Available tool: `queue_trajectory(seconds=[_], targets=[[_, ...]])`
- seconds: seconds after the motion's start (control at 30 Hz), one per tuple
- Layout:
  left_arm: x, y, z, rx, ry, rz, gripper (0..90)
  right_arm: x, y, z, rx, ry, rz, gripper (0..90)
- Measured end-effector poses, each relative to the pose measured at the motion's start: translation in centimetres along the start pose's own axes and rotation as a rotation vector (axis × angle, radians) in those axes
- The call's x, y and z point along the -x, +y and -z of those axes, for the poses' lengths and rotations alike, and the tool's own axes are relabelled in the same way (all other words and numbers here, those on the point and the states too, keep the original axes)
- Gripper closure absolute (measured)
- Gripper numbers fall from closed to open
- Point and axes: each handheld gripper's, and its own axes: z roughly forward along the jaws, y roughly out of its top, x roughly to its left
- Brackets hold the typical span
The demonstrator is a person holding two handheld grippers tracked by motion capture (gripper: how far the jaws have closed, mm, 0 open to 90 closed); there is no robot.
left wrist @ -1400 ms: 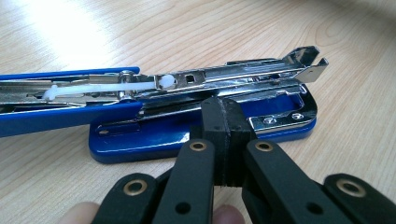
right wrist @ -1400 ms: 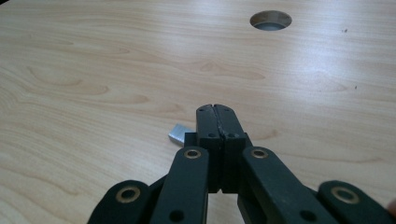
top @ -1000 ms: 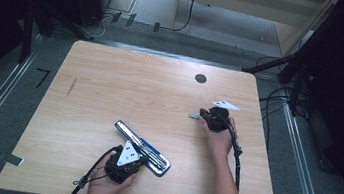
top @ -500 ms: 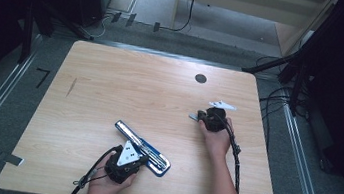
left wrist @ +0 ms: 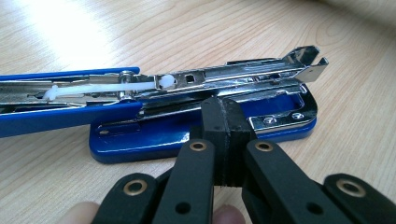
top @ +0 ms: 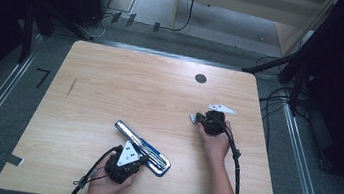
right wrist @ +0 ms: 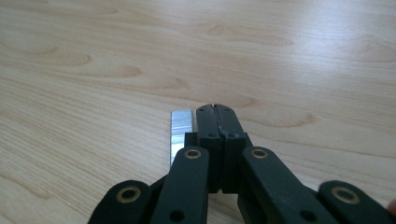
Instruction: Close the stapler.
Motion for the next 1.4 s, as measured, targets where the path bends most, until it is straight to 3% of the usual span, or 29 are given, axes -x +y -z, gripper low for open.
queue_trajectory(seconds=[0.1,0.2,0.5,1.4], targets=[[0.0,0.0,0.0,0.000,-0.001,0.000,90.0,-0.1,0.4,0.5,0.018,0.008,-0.012,88.2],[0.0,0.0,0.0,0.000,-0.001,0.000,90.0,-0.5,0.6,0.9,0.018,0.018,0.010,84.4],[0.0,0.0,0.0,0.000,-0.001,0.001,90.0,-1.1,0.6,0.8,-0.020,0.047,0.039,78.3],[0.0,0.0,0.0,-0.003,-0.003,0.003,90.0,-1.3,-0.1,0.0,-0.056,0.038,0.038,78.3]])
